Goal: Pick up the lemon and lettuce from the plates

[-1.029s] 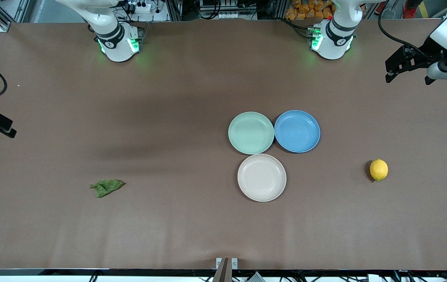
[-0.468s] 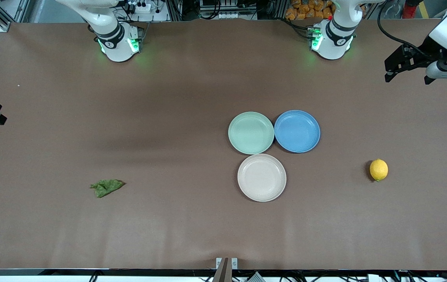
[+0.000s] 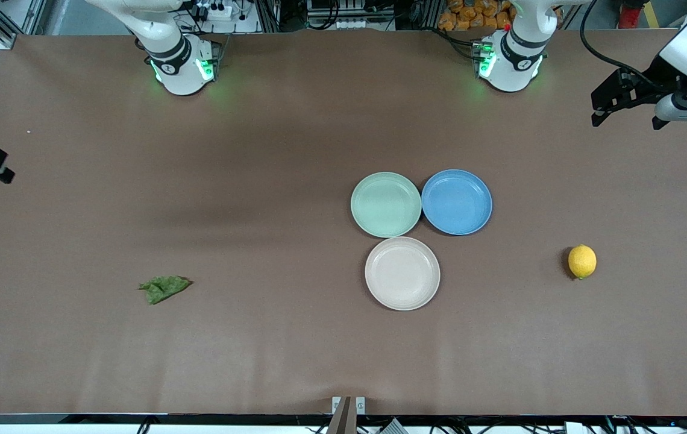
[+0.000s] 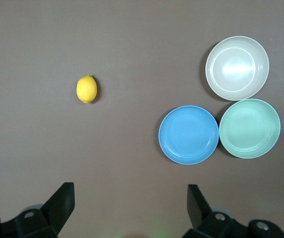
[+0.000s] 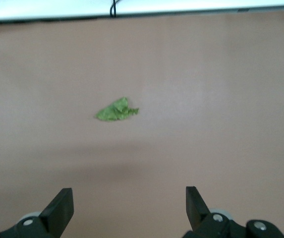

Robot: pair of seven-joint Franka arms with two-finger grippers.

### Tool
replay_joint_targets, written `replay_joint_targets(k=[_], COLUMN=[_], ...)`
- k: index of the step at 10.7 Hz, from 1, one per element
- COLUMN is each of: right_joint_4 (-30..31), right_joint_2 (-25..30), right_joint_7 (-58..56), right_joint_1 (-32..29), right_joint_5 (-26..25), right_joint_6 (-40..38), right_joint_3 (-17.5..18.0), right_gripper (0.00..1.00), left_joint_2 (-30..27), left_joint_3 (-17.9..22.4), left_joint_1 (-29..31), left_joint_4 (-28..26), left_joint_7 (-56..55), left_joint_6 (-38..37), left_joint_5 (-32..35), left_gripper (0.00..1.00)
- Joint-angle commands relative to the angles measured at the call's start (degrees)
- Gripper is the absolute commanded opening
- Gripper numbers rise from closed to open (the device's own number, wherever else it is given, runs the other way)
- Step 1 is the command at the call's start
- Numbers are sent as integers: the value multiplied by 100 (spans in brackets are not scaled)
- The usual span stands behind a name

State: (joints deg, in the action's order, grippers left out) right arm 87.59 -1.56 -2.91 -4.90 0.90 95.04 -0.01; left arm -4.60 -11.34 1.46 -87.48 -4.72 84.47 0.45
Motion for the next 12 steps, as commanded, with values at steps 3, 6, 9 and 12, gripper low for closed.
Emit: replay_joint_targets(k=[3,6,9,12], right_joint_4=[540,716,725,733], right_joint_2=[191,305,349,384], right_joint_7=[-139,-139,-192,-341], right_joint_1=[-81,-81,-81,373], right_joint_5=[103,103,94,103], right_joint_6=[50,15,15,-20], right_joint_3=[247,353,257,-242], right_gripper=[100,100,100,100], left_joint_2=[12,12,12,12], left_joint_3=[-26,-26,-26,-26], left_joint_1=[3,3,3,3], left_joint_4=[91,82,73,73], left_joint_7=[-73,-73,-73,-73], left_joint_6=[-115,-115,-115,-115], left_joint_5=[104,104,104,104], left_gripper=[100,100,100,100])
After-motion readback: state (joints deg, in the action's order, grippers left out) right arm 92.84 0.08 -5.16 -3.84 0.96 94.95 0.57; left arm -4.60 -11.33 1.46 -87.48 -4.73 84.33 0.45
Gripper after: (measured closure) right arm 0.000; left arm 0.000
